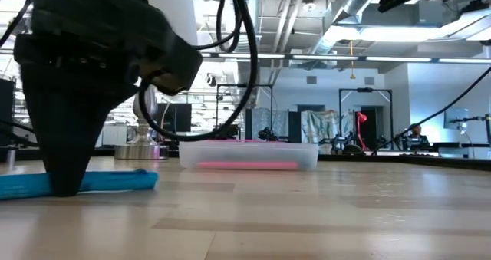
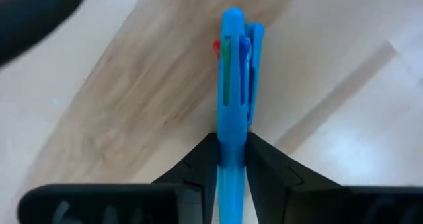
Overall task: Pick & place school supplies into a supply box
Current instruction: Put the blue pen into the supply box
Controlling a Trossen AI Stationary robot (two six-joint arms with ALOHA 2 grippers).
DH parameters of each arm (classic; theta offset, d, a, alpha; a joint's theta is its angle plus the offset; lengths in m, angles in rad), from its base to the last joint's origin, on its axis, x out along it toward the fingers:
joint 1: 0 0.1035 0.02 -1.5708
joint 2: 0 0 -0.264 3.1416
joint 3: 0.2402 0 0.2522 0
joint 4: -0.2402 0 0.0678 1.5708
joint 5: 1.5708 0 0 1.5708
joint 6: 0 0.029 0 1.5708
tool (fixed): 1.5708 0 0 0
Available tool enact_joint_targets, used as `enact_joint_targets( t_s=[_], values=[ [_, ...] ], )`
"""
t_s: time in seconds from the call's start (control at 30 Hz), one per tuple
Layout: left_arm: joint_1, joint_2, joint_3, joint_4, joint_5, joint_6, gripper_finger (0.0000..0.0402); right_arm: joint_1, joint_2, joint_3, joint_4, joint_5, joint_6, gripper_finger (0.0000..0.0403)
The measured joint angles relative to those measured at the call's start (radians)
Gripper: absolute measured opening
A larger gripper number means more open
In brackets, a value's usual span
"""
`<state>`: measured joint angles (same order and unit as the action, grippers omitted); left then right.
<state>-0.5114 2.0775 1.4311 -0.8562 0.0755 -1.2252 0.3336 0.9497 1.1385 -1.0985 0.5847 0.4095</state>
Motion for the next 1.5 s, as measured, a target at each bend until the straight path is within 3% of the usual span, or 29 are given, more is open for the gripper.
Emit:
enact_joint_targets(
  t_s=[0.3,0.53,0.73,0.9,1.17,1.5],
  values=[
    [-0.001,0.0,0.0,0.0,-0.063,0.4,0.006,-0.002,0.0,0.0,0.0,0.0,-0.016,0.0134],
    [0.014,-0.002,0.015,-0.014,-0.063,0.444,0.006,-0.002,0.0,0.0,0.0,0.0,-0.017,0.0134],
    [0.053,0.003,0.096,-0.049,-0.191,0.543,0.0049,-0.002,0.0,0.0,0.0,0.03,-0.025,0.0134],
    [0.091,0.003,0.173,-0.096,-0.213,0.617,0.0048,-0.002,0.0,0.0,0.0,0.035,-0.025,0.0134],
    [0.234,-0.003,0.287,-0.172,-0.374,0.848,0.0051,-0.002,0.0,0.0,0.002,0.045,-0.018,0.0134],
    [0.467,-0.002,0.289,-0.069,-0.373,1.055,0.0052,-0.002,0.0,0.0,0.031,0.045,0.006,0.0134]
  ],
)
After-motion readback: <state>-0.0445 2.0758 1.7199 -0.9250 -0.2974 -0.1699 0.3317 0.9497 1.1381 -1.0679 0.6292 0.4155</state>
